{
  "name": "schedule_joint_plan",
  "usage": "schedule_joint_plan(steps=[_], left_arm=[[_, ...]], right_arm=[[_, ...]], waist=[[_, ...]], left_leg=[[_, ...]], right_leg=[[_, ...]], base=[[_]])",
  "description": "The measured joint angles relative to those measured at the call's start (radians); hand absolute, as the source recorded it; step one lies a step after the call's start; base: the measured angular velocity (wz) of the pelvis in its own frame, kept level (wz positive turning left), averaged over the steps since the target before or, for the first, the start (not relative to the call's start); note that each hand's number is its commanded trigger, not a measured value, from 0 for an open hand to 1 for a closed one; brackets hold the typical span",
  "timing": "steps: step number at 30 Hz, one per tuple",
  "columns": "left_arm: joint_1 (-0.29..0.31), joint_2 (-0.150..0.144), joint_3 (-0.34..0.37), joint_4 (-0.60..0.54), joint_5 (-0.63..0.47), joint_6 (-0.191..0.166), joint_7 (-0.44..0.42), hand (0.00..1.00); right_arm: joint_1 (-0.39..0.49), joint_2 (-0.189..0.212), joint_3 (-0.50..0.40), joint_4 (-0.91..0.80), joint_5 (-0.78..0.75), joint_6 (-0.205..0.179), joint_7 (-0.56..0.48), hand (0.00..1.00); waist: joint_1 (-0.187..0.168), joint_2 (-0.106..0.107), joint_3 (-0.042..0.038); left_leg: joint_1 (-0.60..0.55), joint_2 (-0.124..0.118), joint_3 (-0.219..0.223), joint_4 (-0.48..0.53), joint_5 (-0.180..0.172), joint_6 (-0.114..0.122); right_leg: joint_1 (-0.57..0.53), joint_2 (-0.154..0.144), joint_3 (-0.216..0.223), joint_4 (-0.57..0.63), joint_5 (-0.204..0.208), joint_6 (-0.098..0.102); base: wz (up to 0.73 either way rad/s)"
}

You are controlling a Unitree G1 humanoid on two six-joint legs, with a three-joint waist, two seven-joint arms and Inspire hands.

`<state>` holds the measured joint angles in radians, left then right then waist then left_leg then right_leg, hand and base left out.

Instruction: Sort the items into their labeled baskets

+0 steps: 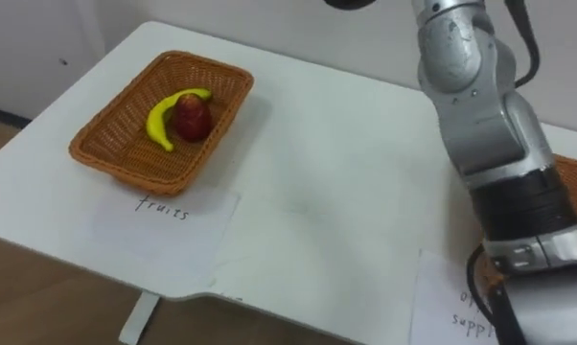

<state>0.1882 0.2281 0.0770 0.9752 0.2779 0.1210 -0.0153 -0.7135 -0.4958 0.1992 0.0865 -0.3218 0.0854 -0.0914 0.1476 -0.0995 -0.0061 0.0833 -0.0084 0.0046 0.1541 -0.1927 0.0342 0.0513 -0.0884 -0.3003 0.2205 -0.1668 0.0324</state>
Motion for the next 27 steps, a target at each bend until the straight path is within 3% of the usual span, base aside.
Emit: schedule_joint_plan(steps=[2,5,10,15,18,22,27], left_arm=[[0.004,0.006,0.000,-0.013,0.029,-0.001,0.000,0.00],[0.009,0.006,-0.002,-0.013,0.039,-0.001,0.002,0.00],[0.008,0.016,-0.001,-0.011,0.039,-0.003,0.032,0.00],[0.001,0.016,-0.002,-0.013,0.036,-0.024,0.035,0.00],[0.000,0.017,-0.002,-0.010,0.031,-0.039,0.034,0.00],[0.024,0.017,-0.001,-0.011,0.039,-0.057,0.043,0.00],[0.057,0.020,0.001,-0.009,0.038,-0.062,0.073,0.00]], right_arm=[[0.037,-0.028,-0.039,-0.040,0.000,-0.001,0.009,0.00],[0.075,-0.035,-0.076,-0.066,0.003,0.000,0.009,0.00],[0.095,-0.055,-0.116,-0.089,-0.002,-0.004,-0.016,0.00],[0.135,-0.098,-0.182,-0.089,-0.046,-0.036,-0.056,0.00],[0.181,-0.120,-0.211,-0.089,-0.047,-0.045,-0.096,0.00],[0.286,-0.162,-0.318,-0.088,-0.032,-0.065,-0.145,0.00],[0.386,-0.162,-0.434,-0.088,0.026,-0.075,-0.240,0.00]], waist=[[-0.015,-0.007,0.0047],[-0.020,-0.010,0.0039],[-0.069,-0.005,0.0064],[-0.099,-0.007,0.0054],[-0.124,-0.013,0.0047],[-0.151,-0.021,0.0041],[-0.187,-0.039,0.0030]], left_leg=[[0.002,0.003,0.011,-0.001,0.000,0.000],[0.013,0.005,0.026,-0.004,0.000,-0.001],[0.017,0.018,0.049,-0.010,-0.007,-0.005],[0.015,0.029,0.076,-0.010,-0.011,-0.011],[0.010,0.033,0.083,-0.011,-0.012,-0.014],[0.012,0.034,0.102,-0.011,-0.012,-0.014],[0.027,0.038,0.134,-0.011,-0.012,-0.014]], right_leg=[[0.000,0.003,0.002,-0.003,0.001,-0.001],[0.000,0.005,0.019,-0.004,0.001,-0.001],[-0.002,0.021,0.046,-0.019,0.009,-0.007],[-0.012,0.034,0.068,-0.020,0.012,-0.012],[-0.027,0.040,0.081,-0.018,0.014,-0.015],[-0.033,0.043,0.101,-0.019,0.014,-0.016],[-0.032,0.047,0.113,-0.018,0.016,-0.019]], base=[[-0.02],[-0.14],[-0.14],[-0.15],[-0.13],[-0.14],[-0.18]])
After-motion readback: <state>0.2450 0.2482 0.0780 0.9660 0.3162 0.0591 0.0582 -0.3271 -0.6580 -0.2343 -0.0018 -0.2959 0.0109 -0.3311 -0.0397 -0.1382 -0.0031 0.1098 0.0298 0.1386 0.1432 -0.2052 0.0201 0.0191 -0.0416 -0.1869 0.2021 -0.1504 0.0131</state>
